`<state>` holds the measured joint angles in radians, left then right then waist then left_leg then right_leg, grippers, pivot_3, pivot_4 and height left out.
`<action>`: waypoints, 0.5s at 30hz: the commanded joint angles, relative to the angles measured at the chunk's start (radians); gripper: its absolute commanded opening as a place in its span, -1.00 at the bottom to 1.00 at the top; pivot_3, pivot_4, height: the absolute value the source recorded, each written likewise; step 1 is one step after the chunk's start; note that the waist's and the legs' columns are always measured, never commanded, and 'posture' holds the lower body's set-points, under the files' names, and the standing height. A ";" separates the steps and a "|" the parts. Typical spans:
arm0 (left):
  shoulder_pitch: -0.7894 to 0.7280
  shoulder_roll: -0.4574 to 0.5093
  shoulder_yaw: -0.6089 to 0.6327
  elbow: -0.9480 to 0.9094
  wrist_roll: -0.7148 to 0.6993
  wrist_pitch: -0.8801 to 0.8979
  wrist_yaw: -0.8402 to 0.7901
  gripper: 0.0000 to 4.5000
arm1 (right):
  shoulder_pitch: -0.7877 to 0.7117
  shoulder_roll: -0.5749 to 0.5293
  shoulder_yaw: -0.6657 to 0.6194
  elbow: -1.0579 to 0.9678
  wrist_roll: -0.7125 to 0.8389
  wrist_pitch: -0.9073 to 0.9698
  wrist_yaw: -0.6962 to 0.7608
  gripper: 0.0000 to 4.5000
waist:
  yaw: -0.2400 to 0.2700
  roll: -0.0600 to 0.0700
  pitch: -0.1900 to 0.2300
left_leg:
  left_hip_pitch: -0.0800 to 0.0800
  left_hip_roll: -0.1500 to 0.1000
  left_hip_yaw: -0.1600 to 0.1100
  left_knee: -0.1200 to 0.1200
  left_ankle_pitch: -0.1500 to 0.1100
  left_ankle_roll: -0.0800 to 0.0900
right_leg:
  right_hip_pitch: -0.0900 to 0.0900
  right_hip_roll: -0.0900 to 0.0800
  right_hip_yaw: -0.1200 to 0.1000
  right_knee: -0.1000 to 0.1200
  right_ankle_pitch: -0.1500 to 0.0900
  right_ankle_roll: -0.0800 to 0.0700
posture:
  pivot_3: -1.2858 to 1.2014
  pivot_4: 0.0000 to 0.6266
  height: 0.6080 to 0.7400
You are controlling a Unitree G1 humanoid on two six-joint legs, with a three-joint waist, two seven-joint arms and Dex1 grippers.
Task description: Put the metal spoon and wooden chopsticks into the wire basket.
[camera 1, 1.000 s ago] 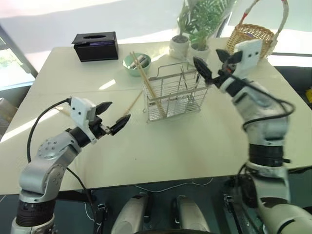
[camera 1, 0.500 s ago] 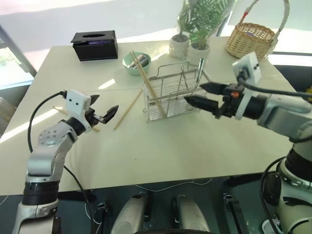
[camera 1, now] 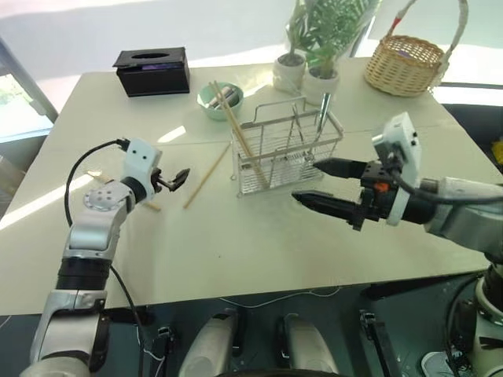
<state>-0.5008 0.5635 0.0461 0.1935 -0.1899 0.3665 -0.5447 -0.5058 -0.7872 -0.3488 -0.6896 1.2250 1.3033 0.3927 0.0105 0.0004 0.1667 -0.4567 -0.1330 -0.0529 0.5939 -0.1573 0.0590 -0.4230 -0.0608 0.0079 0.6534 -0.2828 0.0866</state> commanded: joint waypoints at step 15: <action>-0.061 -0.042 -0.075 0.045 0.025 -0.003 -0.107 1.00 | 0.164 -0.277 -0.020 0.094 -0.253 -0.285 0.303 0.99 | 0.003 -0.001 0.000 | -0.004 0.000 0.000 0.003 0.000 0.000 | -0.002 0.000 0.000 -0.001 0.002 0.002 | 0.03 -0.52 1.00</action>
<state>-0.5258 0.5169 -0.0272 0.2495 -0.1761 0.3665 -0.6417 -0.3366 -1.0418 -0.3377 -0.5905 0.9836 1.0519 0.6812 0.0136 -0.0006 0.1664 -0.4606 -0.1329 -0.0529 0.5966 -0.1574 0.0595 -0.4253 -0.0608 0.0078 0.6527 -0.2808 0.0883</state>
